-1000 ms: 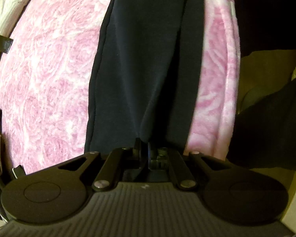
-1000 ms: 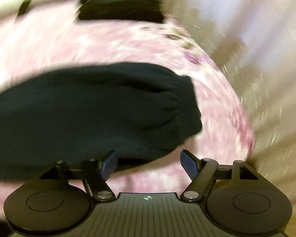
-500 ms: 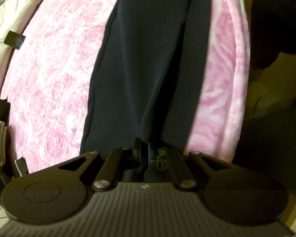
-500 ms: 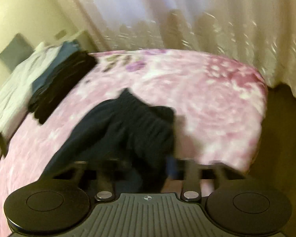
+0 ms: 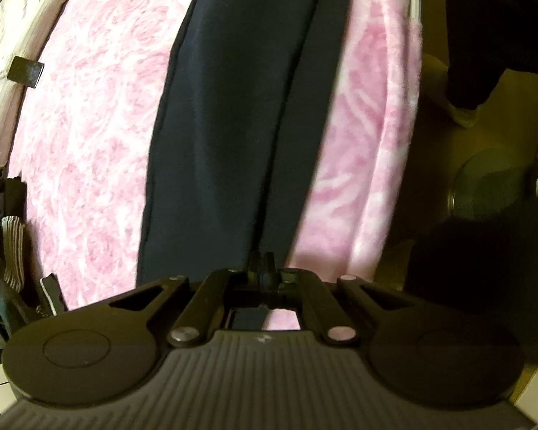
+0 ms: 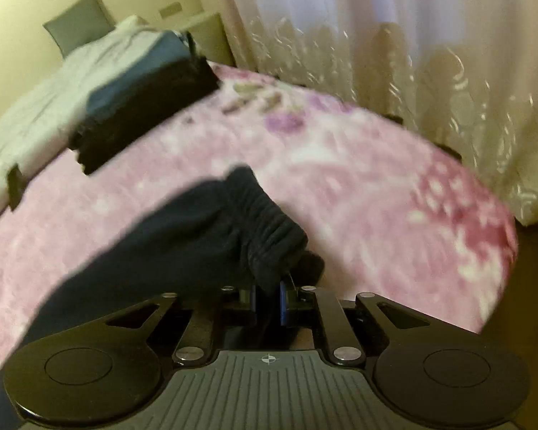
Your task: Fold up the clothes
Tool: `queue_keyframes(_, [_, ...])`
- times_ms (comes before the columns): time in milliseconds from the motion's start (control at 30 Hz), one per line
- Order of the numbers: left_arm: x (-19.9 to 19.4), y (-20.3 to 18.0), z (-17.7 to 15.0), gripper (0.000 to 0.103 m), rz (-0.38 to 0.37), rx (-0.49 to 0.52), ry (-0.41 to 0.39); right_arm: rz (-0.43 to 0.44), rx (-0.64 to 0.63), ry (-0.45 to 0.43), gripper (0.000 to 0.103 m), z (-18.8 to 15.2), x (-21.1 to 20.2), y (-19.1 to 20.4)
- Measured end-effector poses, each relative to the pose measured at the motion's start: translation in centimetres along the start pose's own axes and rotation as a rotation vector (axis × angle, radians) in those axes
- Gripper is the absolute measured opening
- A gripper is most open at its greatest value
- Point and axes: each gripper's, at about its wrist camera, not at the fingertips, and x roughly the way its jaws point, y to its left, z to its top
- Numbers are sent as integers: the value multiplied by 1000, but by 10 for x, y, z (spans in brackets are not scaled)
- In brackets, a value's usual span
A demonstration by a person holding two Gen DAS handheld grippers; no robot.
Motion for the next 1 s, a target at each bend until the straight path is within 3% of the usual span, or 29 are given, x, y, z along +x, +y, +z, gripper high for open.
queue_keyframes(100, [5,-1,-4,0,14,-46,-49,-1,66,-55,13,-17,-7,-6])
queue_keyframes(133, [7,0,-7,0,22,-66,-67,-26,69,-80,20,-22,-11,-3])
queue_keyframes(167, [9,0,-12,0,32,-82,-85,-55,70,-105,40,-27,-15,-1])
queue_keyframes(233, [13,1,-22,0,56,-108,-122,-146,39,-187,70,-38,-26,14])
queue_keyframes(367, [14,3,-48,2,106,-183,-215,-251,-116,-343,71,-79,-53,66])
queue_keyframes(433, [10,5,-59,2,149,-219,-263,-200,-237,-385,71,-108,-61,104])
queue_keyframes(533, [12,6,-79,6,217,-254,-318,-51,-379,-390,71,-148,-63,156])
queue_keyframes(667, [21,-2,-100,7,301,-216,-351,226,-553,-266,71,-189,-49,218])
queue_keyframes(767, [21,-11,-113,12,355,-172,-385,357,-715,-263,71,-213,-54,257])
queue_keyframes(867, [21,-25,-120,15,418,-123,-426,433,-904,-297,71,-242,-68,286])
queue_keyframes(1000, [25,-42,-118,18,476,-64,-444,463,-1110,-309,71,-288,-87,305])
